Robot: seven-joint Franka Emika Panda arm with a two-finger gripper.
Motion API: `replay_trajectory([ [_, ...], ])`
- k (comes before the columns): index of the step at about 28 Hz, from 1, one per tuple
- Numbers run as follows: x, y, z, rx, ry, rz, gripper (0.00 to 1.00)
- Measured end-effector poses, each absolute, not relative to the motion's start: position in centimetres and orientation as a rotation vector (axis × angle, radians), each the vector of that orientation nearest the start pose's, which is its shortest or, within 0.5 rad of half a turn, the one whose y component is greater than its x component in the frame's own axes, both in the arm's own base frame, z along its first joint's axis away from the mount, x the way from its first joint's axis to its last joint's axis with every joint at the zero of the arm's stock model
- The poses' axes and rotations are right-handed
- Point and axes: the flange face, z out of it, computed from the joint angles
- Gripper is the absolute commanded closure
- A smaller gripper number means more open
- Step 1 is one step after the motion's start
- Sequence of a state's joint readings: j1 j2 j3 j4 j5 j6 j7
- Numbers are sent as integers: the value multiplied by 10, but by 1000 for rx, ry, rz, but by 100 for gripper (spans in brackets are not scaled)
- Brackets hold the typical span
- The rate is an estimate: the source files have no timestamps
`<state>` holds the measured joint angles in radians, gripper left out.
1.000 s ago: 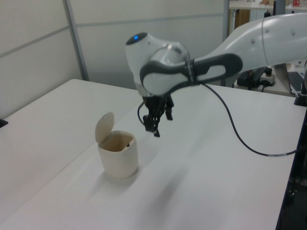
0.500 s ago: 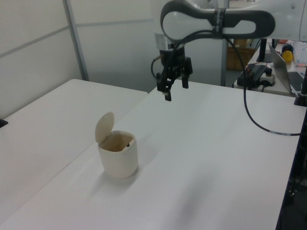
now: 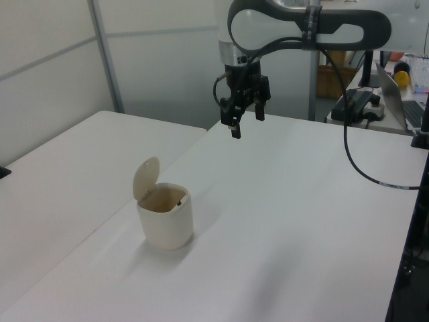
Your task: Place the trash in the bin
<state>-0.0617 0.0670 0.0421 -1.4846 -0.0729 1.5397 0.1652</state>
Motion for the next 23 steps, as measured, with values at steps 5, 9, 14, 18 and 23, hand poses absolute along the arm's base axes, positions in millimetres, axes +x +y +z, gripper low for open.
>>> replay_trajectory([
  [5, 572, -20, 625, -3199, 299, 13, 0],
  [9, 572, -20, 625, -3199, 299, 13, 0],
  [14, 572, -20, 623, -3200, 285, 19, 0],
  [18, 572, -20, 623, -3206, 192, 23, 0],
  [23, 572, -21, 623, -3210, 116, 26, 0],
])
